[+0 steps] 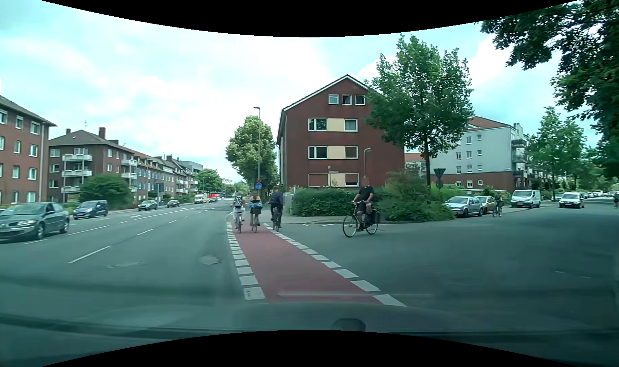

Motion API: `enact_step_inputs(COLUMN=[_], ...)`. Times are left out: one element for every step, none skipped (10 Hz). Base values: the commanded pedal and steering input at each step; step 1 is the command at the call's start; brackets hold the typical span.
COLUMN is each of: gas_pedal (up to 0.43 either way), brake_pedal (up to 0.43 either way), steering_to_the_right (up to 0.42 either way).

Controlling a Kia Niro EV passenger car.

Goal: Follow the waypoints while adhering to traffic rules and regulations

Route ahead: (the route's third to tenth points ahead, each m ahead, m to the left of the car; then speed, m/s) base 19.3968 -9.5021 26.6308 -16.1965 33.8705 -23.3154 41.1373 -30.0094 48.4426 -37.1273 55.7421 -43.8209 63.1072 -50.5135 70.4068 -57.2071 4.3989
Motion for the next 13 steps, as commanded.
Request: enact_step_inputs(gas_pedal=[0.15,0.15,0.15,0.15,0.15,0.15,0.157,0.157,0.157,0.157,0.157,0.157,0.157], brake_pedal=[0.018,0.018,0.018,0.018,0.018,0.018,0.018,0.018,0.018,0.018,0.018,0.018,0.018], steering_to_the_right=[0.379,0.384,0.39,0.392,0.389,0.383,0.378,0.374,0.368,0.354,0.335,0.312,0.287])
